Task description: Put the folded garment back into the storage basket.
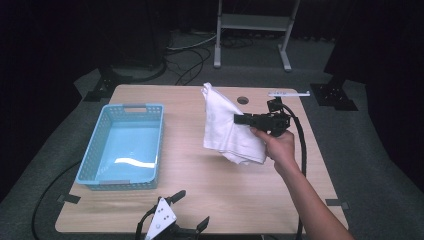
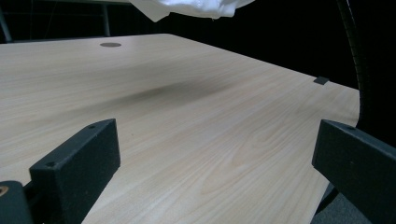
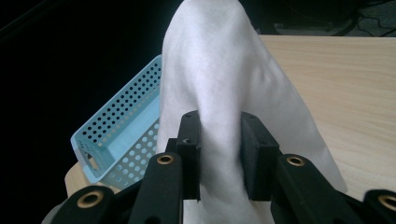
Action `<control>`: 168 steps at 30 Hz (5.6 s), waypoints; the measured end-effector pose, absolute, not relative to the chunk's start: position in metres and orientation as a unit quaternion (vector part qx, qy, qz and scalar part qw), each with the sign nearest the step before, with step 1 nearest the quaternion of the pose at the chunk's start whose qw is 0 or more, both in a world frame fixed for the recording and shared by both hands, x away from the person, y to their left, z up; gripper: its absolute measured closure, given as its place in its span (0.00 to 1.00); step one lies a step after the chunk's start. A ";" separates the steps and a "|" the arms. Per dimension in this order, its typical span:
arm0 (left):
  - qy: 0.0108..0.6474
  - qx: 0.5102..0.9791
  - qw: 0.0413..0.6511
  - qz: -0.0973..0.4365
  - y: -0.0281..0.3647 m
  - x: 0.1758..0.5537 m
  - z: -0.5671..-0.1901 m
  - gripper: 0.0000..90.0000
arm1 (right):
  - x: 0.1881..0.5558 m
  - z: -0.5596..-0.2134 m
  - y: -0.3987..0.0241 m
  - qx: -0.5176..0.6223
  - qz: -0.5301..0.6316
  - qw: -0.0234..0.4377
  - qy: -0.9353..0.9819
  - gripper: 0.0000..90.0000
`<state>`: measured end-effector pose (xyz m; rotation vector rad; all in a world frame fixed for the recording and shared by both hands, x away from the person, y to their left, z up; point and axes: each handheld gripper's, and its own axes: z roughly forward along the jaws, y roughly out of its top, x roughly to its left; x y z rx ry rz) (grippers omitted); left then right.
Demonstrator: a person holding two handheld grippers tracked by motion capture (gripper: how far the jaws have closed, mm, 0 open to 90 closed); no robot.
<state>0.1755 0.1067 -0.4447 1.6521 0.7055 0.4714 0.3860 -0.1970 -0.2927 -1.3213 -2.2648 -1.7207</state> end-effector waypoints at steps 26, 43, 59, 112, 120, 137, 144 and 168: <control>0.307 0.708 0.601 0.205 0.110 0.176 -0.444 0.01 | 0.397 -0.288 -0.161 -0.405 -0.547 0.026 -0.732 0.80; 0.309 0.708 0.602 0.203 0.111 0.176 -0.444 0.01 | 0.404 -0.293 -0.142 -0.409 -0.547 0.039 -0.730 0.80; 0.308 0.707 0.604 0.201 0.110 0.176 -0.444 0.01 | 0.409 -0.298 -0.113 -0.401 -0.561 0.063 -0.722 0.80; 0.309 0.707 0.605 0.198 0.110 0.176 -0.445 0.01 | 0.415 -0.276 -0.030 -0.362 -0.559 0.082 -0.741 0.80; 0.308 0.707 0.605 0.198 0.110 0.176 -0.445 0.01 | 0.417 -0.278 -0.020 -0.363 -0.556 0.084 -0.743 0.80; 0.309 0.709 0.603 0.197 0.110 0.176 -0.445 0.01 | 0.420 -0.279 -0.003 -0.365 -0.556 0.090 -0.742 0.80; 0.309 0.708 0.604 0.196 0.110 0.175 -0.445 0.01 | 0.420 -0.278 0.010 -0.361 -0.554 0.092 -0.744 0.80; 0.311 0.708 0.604 0.195 0.110 0.176 -0.446 0.01 | 0.427 -0.284 0.038 -0.366 -0.542 0.094 -0.751 0.80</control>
